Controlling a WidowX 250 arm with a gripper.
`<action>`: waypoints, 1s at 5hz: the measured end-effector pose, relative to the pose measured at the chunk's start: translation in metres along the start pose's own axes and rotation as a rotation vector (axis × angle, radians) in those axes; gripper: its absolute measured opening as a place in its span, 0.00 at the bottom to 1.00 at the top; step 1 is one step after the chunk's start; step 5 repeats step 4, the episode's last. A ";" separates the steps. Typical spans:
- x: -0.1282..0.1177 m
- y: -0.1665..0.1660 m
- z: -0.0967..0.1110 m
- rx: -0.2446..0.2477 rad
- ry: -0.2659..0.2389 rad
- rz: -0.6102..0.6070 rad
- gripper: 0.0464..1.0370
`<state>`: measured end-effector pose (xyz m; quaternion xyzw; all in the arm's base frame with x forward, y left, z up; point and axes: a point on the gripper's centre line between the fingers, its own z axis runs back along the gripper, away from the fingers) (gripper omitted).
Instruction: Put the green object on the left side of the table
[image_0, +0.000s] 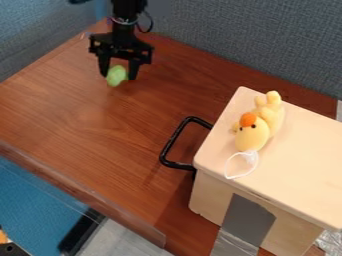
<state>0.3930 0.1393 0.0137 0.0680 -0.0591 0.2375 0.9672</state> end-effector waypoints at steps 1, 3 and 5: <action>0.000 -0.002 -0.003 0.001 0.027 -0.013 0.74; 0.000 -0.009 0.005 -0.051 0.039 -0.038 0.97; 0.009 -0.013 0.049 -0.077 -0.044 -0.092 0.96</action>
